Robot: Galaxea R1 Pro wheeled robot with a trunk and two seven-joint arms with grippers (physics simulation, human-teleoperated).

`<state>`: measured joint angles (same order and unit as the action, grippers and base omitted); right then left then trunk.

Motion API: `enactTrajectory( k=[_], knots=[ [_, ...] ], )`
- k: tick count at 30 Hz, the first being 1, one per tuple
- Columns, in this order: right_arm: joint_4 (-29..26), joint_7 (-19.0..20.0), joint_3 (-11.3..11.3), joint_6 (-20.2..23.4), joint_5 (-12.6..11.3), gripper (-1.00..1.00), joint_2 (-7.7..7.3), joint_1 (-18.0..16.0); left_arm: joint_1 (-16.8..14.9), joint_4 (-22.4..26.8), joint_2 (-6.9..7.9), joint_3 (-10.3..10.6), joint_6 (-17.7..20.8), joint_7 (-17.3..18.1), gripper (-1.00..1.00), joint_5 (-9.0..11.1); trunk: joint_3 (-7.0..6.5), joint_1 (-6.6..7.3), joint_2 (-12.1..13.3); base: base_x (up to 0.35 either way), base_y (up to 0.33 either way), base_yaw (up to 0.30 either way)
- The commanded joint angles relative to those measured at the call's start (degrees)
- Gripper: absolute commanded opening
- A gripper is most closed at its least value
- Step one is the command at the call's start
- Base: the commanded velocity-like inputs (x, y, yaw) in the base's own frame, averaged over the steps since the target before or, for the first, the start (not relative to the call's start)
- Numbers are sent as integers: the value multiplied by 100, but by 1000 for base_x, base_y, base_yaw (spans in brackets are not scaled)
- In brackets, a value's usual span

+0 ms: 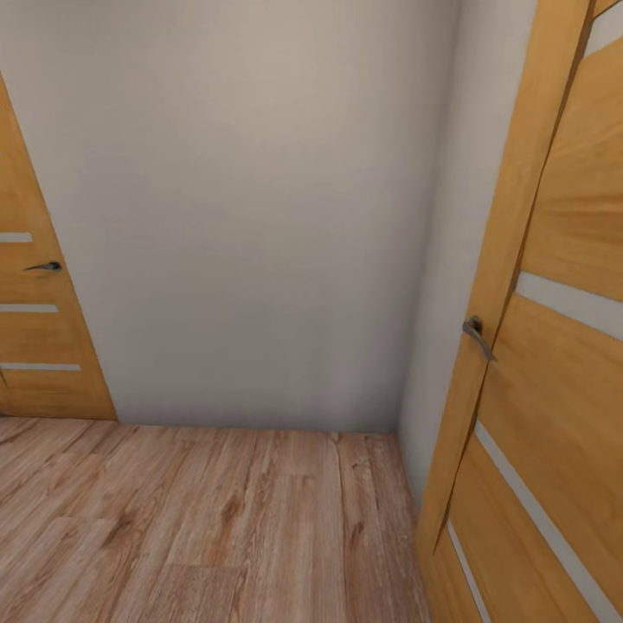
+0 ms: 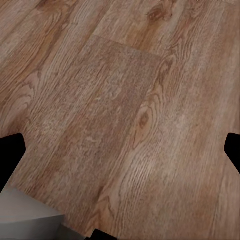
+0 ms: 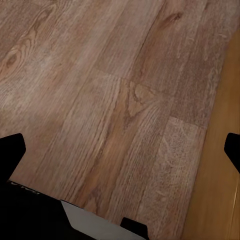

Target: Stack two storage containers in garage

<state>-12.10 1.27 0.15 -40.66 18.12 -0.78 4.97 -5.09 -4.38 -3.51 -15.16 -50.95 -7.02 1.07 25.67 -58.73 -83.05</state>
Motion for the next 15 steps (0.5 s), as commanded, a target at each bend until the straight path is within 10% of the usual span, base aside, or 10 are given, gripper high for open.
enactTrajectory(
  k=[1,15],
  knots=[
    [-12,13,-2,-4,-2,100,-1,4,-9,-19,-1,27,-24,-28,100,7,5,0,-3,4,-143,0],
    [-12,13,3,-18,-2,100,-1,4,-9,-19,8,20,-30,-25,100,25,5,0,-3,0,-48,0]
  ],
)
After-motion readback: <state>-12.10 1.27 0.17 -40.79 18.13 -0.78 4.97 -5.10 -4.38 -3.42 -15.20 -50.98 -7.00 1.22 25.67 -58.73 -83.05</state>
